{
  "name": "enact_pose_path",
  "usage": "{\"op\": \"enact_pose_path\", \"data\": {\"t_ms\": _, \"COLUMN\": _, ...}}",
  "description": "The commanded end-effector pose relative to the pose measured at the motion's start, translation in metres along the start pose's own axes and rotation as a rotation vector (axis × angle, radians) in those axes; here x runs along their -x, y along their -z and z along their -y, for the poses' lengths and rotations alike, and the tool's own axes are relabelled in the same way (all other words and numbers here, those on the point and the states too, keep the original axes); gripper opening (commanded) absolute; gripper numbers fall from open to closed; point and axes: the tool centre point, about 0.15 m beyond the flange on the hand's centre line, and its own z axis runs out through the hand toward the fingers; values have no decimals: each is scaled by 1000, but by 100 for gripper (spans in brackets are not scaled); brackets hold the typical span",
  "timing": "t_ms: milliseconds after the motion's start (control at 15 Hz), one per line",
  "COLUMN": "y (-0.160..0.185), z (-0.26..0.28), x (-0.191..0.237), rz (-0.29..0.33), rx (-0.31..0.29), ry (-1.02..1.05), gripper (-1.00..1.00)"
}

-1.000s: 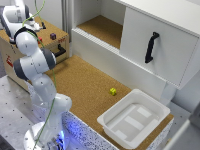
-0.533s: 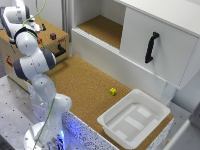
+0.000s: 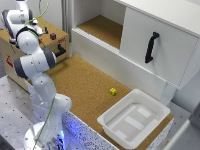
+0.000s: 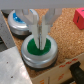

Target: Push the green button to turn off the green light

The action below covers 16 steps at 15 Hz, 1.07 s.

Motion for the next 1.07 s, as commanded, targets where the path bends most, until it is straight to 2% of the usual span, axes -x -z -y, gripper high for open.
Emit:
{"op": "enact_pose_path", "data": {"t_ms": 0, "y": 53, "z": 28, "x": -8, "rz": 44, "rx": 140, "ry": 17, "gripper": -100}}
{"op": "enact_pose_path", "data": {"t_ms": 67, "y": 61, "z": 29, "x": -9, "rz": 32, "rx": 152, "ry": 28, "gripper": 100}}
{"op": "enact_pose_path", "data": {"t_ms": 400, "y": 54, "z": 13, "x": -22, "rz": 54, "rx": 130, "ry": 43, "gripper": 100}}
{"op": "enact_pose_path", "data": {"t_ms": 533, "y": 52, "z": -6, "x": -24, "rz": 37, "rx": 117, "ry": 61, "gripper": 100}}
{"op": "enact_pose_path", "data": {"t_ms": 867, "y": 41, "z": -88, "x": -31, "rz": 7, "rx": 123, "ry": 125, "gripper": 100}}
{"op": "enact_pose_path", "data": {"t_ms": 1000, "y": 40, "z": -123, "x": -37, "rz": -24, "rx": 122, "ry": 160, "gripper": 100}}
